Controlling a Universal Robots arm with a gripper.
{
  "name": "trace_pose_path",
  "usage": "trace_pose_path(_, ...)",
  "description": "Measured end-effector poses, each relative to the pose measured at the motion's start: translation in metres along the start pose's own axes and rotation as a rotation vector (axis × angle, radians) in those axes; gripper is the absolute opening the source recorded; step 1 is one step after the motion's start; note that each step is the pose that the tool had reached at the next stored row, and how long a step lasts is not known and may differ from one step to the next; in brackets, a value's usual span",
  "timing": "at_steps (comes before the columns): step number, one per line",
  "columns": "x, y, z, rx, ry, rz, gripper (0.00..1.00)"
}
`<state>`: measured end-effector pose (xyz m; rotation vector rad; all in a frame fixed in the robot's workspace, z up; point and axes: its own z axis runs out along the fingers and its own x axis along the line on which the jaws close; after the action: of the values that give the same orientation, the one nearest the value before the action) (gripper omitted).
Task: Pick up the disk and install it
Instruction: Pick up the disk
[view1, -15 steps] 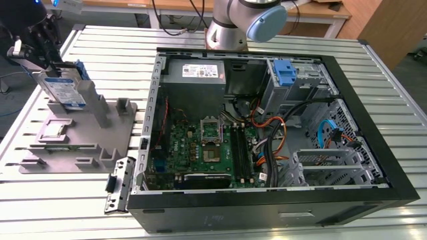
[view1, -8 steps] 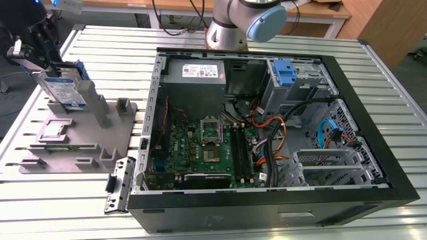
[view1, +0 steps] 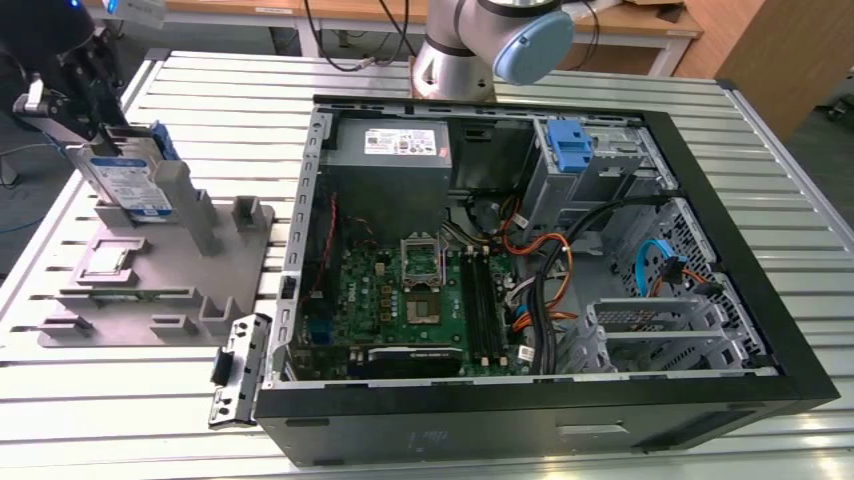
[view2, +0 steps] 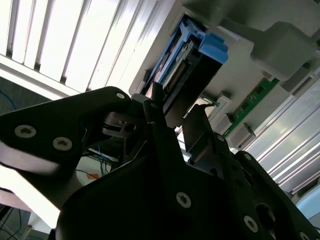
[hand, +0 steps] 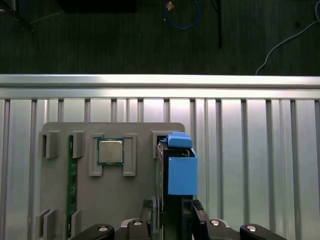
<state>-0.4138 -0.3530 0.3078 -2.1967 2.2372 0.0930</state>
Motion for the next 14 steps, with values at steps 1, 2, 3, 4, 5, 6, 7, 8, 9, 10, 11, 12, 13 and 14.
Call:
trace_pose_path(1, 0.0001, 0.0000, 0.0014, -0.0001, 0.0001, -0.001, 0.43)
trace_pose_path(2, 0.0002, 0.0001, 0.0027, -0.0003, 0.0002, -0.004, 0.43)
trace_pose_path(3, 0.0002, 0.0002, 0.0038, -0.0005, 0.0004, -0.008, 0.43)
trace_pose_path(4, 0.0003, 0.0002, 0.0047, -0.0007, 0.0006, -0.013, 0.43)
trace_pose_path(5, 0.0003, 0.0002, 0.0054, -0.0010, 0.0008, -0.018, 0.43)
trace_pose_path(6, 0.0003, 0.0003, 0.0055, -0.0014, 0.0011, -0.023, 0.43)
trace_pose_path(7, 0.0003, 0.0003, 0.0055, -0.0015, 0.0012, -0.026, 0.43)
trace_pose_path(8, 0.0003, 0.0003, 0.0055, -0.0016, 0.0013, -0.027, 0.43)
trace_pose_path(9, 0.0003, 0.0002, 0.0055, -0.0017, 0.0013, -0.029, 0.43)
trace_pose_path(10, 0.0003, 0.0002, 0.0056, -0.0017, 0.0013, -0.031, 0.43)
trace_pose_path(11, 0.0003, 0.0002, 0.0056, -0.0017, 0.0014, -0.032, 0.43)
trace_pose_path(12, 0.0003, 0.0002, 0.0056, -0.0017, 0.0014, -0.032, 0.43)
trace_pose_path(13, 0.0003, 0.0002, 0.0056, -0.0017, 0.0014, -0.032, 0.43)
trace_pose_path(14, 0.0003, 0.0002, 0.0056, -0.0017, 0.0014, -0.032, 0.43)
